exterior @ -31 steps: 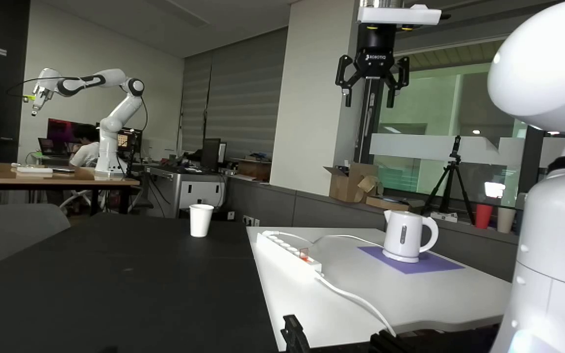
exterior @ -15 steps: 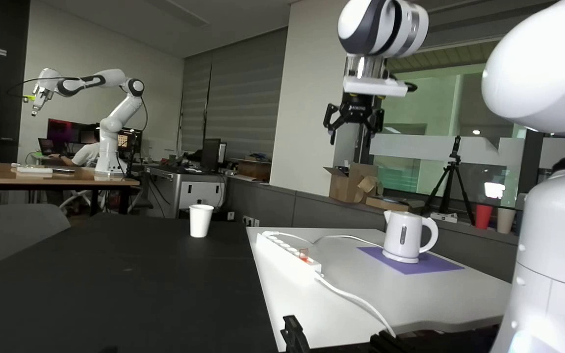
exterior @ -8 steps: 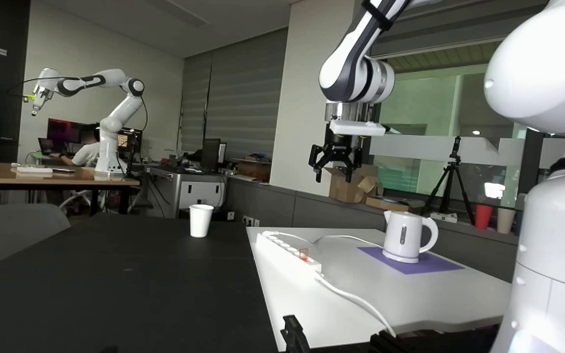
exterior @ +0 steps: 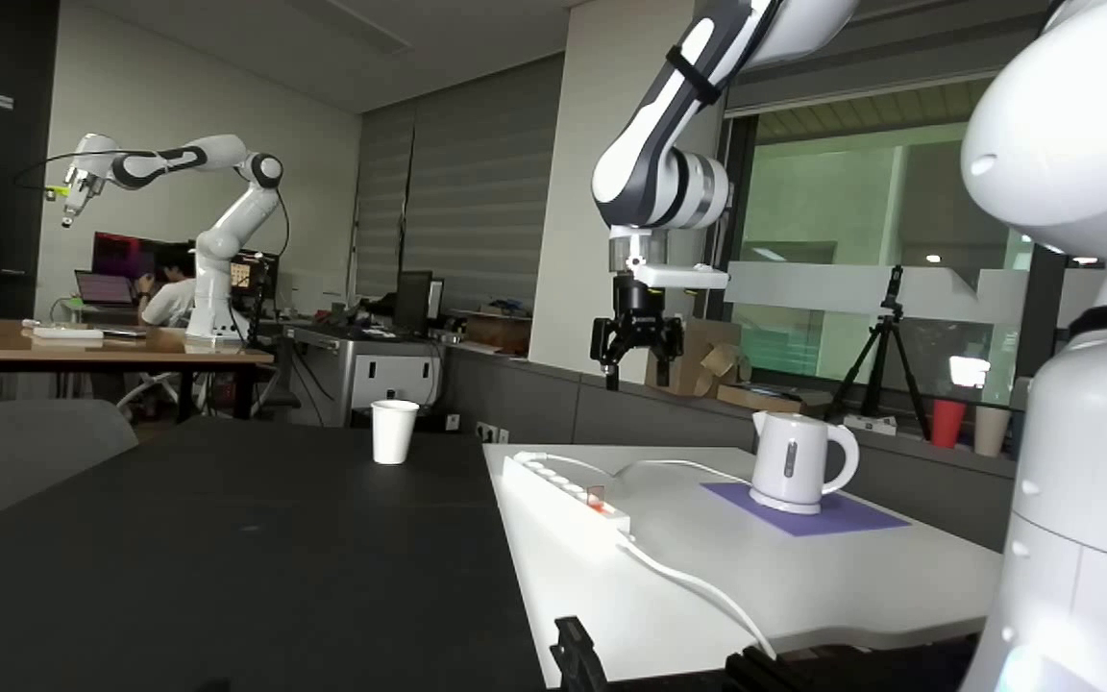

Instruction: Press the switch on the adapter

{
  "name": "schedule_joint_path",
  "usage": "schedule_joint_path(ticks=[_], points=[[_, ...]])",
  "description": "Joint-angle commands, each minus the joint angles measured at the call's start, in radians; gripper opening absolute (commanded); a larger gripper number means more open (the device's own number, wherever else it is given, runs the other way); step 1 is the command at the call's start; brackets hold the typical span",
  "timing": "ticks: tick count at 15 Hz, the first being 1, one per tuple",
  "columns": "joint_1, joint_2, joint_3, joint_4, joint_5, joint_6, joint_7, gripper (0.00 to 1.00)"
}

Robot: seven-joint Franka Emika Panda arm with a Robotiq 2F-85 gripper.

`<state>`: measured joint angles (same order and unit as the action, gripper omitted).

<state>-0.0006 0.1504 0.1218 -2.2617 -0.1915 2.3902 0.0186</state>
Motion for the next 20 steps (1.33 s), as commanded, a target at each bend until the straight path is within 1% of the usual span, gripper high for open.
schedule_joint_path(ticks=[1, 11, 12, 15, 16, 18, 19, 20], points=[[0.028, 0.001, -0.028, 0.003, 0.004, -0.004, -0.005, 1.0], [0.028, 0.001, -0.029, 0.008, 0.002, -0.01, -0.007, 1.0], [0.027, 0.02, -0.031, 0.017, 0.003, -0.004, -0.01, 1.0], [0.032, 0.077, -0.047, 0.029, -0.015, 0.064, -0.026, 1.0], [0.027, 0.097, -0.046, 0.032, 0.01, 0.083, -0.063, 1.0], [0.022, 0.135, -0.049, 0.032, 0.016, 0.138, -0.102, 1.0], [0.018, 0.153, -0.048, 0.034, 0.028, 0.153, -0.126, 0.75], [0.013, 0.167, -0.045, 0.031, 0.038, 0.181, -0.152, 0.72]])
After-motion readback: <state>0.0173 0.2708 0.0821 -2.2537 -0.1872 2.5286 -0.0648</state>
